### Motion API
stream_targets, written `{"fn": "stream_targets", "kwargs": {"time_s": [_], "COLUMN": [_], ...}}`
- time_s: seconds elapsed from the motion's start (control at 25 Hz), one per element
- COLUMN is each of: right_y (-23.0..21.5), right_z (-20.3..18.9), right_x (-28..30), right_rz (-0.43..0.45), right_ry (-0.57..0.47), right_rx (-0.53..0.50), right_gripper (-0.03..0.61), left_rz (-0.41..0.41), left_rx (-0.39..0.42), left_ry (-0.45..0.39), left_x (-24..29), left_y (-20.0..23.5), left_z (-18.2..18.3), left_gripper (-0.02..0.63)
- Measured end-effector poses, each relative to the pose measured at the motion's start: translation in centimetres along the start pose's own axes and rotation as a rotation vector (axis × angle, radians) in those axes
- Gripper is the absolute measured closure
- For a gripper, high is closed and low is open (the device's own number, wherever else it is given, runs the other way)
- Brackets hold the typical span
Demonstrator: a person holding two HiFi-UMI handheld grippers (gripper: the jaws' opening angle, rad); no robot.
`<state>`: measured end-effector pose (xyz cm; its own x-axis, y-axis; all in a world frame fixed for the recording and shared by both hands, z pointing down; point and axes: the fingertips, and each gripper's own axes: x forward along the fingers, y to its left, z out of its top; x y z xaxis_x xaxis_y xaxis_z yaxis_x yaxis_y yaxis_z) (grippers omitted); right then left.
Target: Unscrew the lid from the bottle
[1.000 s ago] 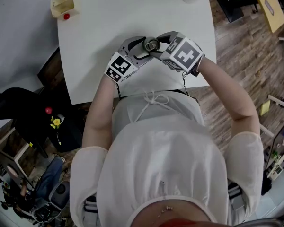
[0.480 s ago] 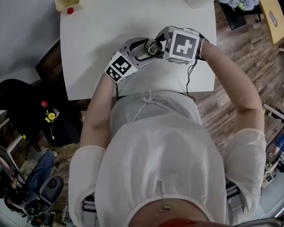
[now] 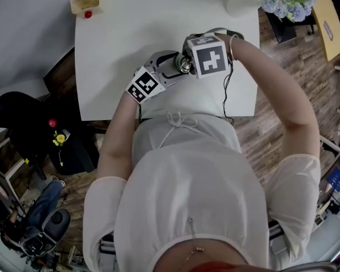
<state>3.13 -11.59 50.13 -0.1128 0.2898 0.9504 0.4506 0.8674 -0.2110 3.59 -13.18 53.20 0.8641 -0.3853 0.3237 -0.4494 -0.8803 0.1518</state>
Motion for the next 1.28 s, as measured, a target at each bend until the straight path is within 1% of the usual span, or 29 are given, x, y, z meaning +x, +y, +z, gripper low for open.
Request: {"fn": "stream_targets", "kwargs": {"time_s": [0.08,0.16,0.24,0.32,0.44,0.52,0.6,0.68,0.76,0.84,0.96,1.12,1.28], "right_y": [-0.1,-0.4,-0.5,-0.3,0.0,0.1,-0.1,-0.4,-0.9,-1.2,-1.2,-1.2,-1.1], "right_z": [0.0,-0.2,-0.5,-0.5,-0.5,-0.7,-0.5,-0.2,-0.3,-0.5,-0.6,-0.5,-0.4], "right_x": [0.0,-0.2,-0.7,-1.2,-1.4,-1.1,-1.0,-1.0,-1.2,-1.2,-1.1,-1.1,-0.8], "right_rz": [-0.028,-0.089,-0.155,-0.198,-0.225,-0.231,-0.236,-0.246,-0.274,-0.303,-0.332,-0.35,-0.321], "right_ry": [-0.029,-0.07,-0.115,-0.188,-0.313,-0.377,-0.435,-0.488,-0.519,-0.529,-0.531,-0.534,-0.497], "right_rx": [0.049,0.135,0.239,0.372,0.603,0.732,0.838,0.942,1.032,1.085,1.113,1.084,1.02], "right_gripper": [0.333,0.313,0.287,0.286,0.285,0.277,0.259,0.259,0.266,0.291,0.311,0.311,0.313], "left_rz": [-0.001,-0.001,-0.001,-0.002,-0.001,-0.002,-0.003,-0.003,-0.001,0.0,-0.001,-0.006,-0.006], "left_rx": [0.001,0.001,-0.002,-0.007,-0.007,-0.007,-0.01,-0.012,-0.012,-0.011,-0.011,-0.009,-0.005], "left_ry": [0.002,0.001,-0.003,-0.007,-0.012,-0.007,-0.004,-0.007,-0.008,-0.007,-0.006,-0.009,-0.009], "left_x": [0.0,0.0,0.0,0.0,0.0,0.1,0.0,-0.1,-0.1,0.0,0.0,-0.1,0.0], "left_y": [0.0,0.1,0.1,0.0,0.0,0.0,0.0,-0.1,-0.1,-0.1,-0.1,-0.1,0.0], "left_z": [0.0,0.1,0.2,0.1,0.3,0.2,0.3,0.4,0.5,0.5,0.5,0.4,0.4], "left_gripper": [0.285,0.285,0.285,0.285,0.285,0.285,0.285,0.285,0.285,0.285,0.285,0.285,0.285]}}
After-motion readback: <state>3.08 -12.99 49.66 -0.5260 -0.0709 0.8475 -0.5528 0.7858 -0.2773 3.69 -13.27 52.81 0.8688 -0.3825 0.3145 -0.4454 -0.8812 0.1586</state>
